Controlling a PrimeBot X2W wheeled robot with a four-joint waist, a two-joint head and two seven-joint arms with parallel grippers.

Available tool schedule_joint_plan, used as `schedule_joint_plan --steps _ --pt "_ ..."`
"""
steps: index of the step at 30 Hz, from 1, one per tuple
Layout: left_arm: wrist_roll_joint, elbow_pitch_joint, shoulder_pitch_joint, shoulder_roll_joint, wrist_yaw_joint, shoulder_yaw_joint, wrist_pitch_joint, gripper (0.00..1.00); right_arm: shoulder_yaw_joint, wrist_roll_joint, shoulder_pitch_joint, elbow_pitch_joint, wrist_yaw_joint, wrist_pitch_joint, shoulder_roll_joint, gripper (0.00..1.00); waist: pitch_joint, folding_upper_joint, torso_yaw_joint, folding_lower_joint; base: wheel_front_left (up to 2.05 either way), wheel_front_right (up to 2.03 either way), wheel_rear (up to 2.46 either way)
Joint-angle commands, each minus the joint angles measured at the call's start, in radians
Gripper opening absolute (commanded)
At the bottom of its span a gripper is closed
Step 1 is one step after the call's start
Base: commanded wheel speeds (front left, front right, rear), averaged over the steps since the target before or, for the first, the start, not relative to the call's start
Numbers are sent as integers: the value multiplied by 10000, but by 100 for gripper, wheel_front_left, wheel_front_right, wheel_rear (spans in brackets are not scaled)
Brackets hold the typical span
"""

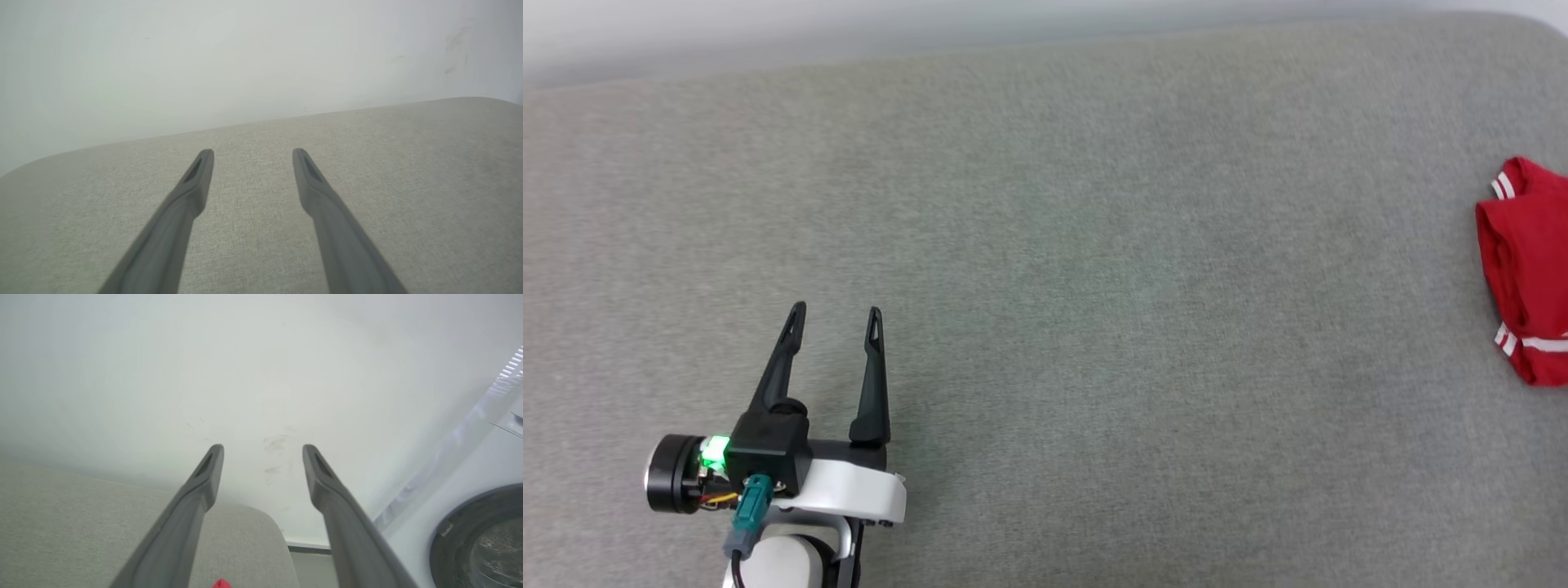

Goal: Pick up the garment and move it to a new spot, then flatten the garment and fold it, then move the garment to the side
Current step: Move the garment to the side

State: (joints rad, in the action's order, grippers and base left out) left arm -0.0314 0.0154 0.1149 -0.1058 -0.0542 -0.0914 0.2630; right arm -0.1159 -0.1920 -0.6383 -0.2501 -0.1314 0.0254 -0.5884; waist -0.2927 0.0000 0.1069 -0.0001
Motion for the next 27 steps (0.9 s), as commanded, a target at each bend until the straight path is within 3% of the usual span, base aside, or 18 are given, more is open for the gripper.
schedule_joint_plan --steps 1,8,14,19,27 --pt "-46 40 -120 51 -36 -12 20 100 -29 86 206 183 16 -221 234 100 408 0 -331 1 0 0 0" --pt "-127 341 -337 134 -31 -32 20 100 139 340 1140 1245 14 -1937 2029 100 1113 0 -916 1 0 0 0" --pt "-195 491 -596 191 -22 11 22 100 609 347 2395 1618 14 -2638 3396 100 1647 0 -1309 1 0 0 0" --pt "-228 639 -820 191 69 76 22 100 874 326 3558 1529 14 -2841 4163 100 1992 0 -1485 1 0 0 0" --pt "-287 813 -1128 231 174 144 22 100 462 399 5557 1621 13 -2900 4996 100 2552 0 -1643 1 0 0 0"
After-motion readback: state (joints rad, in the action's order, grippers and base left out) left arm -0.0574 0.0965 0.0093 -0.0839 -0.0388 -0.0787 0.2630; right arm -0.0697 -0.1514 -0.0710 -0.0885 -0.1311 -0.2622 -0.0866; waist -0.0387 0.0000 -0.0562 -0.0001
